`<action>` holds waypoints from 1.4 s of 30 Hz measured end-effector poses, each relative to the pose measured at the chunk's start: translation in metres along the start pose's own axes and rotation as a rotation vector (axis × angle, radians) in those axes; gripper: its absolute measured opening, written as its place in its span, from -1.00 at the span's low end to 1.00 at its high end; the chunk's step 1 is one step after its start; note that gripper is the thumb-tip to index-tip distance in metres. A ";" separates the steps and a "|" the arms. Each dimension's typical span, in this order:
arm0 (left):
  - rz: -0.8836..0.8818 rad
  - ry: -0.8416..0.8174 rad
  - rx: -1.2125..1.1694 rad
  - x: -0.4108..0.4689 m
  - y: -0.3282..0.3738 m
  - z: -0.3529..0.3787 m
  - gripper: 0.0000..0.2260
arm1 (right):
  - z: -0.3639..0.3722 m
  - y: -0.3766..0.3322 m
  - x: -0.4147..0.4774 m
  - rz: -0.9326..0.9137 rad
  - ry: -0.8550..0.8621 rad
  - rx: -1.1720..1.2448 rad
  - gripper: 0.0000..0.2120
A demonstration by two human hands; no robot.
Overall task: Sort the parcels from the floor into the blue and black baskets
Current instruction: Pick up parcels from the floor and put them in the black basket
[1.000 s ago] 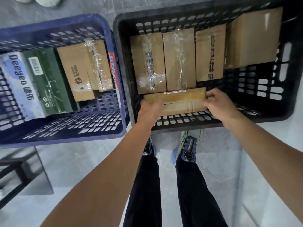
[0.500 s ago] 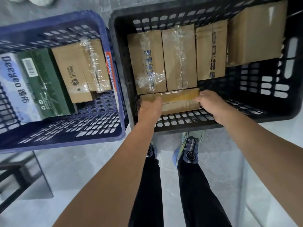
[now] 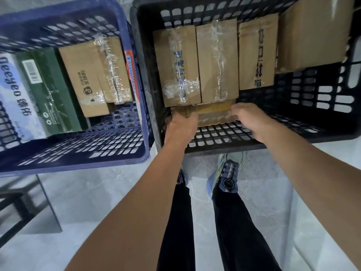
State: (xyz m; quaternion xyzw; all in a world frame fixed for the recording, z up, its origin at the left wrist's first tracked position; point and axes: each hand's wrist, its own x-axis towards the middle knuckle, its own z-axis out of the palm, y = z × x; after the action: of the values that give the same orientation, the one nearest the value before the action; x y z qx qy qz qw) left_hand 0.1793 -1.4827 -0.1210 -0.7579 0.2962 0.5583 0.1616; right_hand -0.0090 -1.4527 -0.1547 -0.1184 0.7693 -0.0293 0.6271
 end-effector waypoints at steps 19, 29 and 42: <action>0.049 -0.084 -0.057 -0.023 0.002 -0.015 -0.42 | -0.013 0.000 -0.022 -0.050 0.006 0.025 -0.87; 0.295 -0.060 -0.235 -0.215 0.034 -0.081 -0.51 | -0.071 -0.048 -0.213 -0.331 0.012 0.400 -0.62; 0.614 -0.084 -0.262 -0.471 0.114 -0.177 -0.47 | -0.149 -0.102 -0.497 -0.614 0.117 0.655 -0.54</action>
State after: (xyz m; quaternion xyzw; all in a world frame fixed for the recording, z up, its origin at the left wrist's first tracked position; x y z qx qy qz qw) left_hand 0.1462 -1.5460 0.3896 -0.6239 0.4292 0.6452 -0.1008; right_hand -0.0466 -1.4586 0.3728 -0.1345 0.6830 -0.4623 0.5493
